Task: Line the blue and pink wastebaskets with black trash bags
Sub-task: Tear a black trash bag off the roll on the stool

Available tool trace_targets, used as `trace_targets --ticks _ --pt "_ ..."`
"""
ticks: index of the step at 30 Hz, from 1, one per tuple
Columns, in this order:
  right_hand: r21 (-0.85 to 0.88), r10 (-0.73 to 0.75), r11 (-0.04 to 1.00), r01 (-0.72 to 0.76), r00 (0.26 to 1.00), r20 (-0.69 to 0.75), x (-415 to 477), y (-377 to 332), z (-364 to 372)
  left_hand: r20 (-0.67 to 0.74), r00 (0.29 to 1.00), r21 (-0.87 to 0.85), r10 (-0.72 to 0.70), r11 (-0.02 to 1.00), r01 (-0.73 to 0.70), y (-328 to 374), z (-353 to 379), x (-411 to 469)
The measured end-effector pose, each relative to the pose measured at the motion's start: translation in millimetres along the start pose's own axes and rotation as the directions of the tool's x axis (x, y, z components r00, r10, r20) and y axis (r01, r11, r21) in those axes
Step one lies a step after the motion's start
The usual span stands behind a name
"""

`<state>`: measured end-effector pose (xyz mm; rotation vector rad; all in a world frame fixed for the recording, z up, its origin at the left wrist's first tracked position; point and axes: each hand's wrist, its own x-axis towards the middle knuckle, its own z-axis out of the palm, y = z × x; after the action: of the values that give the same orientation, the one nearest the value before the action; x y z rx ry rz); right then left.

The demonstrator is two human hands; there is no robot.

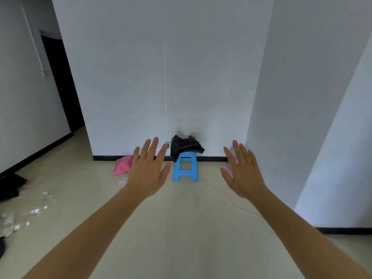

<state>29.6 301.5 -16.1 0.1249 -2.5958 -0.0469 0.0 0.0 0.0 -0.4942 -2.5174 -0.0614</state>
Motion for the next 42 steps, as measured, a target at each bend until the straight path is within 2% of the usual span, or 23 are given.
trace_targets --ticks 2,8,12,20,24,31,38,42 --pt "0.013 0.031 0.999 -0.031 0.999 0.029 40.7 5.4 24.9 0.029 0.999 -0.041 -0.031 0.999 0.033 -16.2 22.2 42.2" --pt "0.023 0.074 0.997 -0.075 0.996 0.054 150.5 53.4 111.3 0.047 0.999 -0.104 0.008 0.995 -0.003 -21.3 125.1 168.8" --pt "0.073 0.079 0.994 -0.082 0.996 0.050 226.5 101.4 179.2 0.056 0.998 -0.079 0.037 0.996 -0.033 -16.4 208.2 253.6" --pt "0.076 0.102 0.991 -0.112 0.986 0.131 395.5 209.5 298.4 0.160 0.986 -0.015 -0.040 0.999 0.043 -21.5 333.5 426.8" --pt "0.110 0.116 0.985 -0.132 0.982 0.148 488.6 226.2 355.0 0.158 0.984 0.013 -0.081 0.997 0.080 -57.3 381.6 496.7" --pt "0.044 0.019 0.999 -0.032 0.960 0.278 627.6 212.6 502.2 0.207 0.970 0.088 -0.124 0.990 0.108 -143.0 506.9 599.5" --pt "-0.037 -0.009 0.999 0.024 0.933 0.359 776.0 226.8 605.6 0.265 0.959 0.035 -0.098 0.995 0.092 -220.1 615.6 747.2" --pt "-0.026 0.032 0.999 -0.024 0.934 0.355 839.2 256.0 651.7 0.283 0.956 -0.022 -0.078 0.996 0.088 -235.9 679.0 830.9"
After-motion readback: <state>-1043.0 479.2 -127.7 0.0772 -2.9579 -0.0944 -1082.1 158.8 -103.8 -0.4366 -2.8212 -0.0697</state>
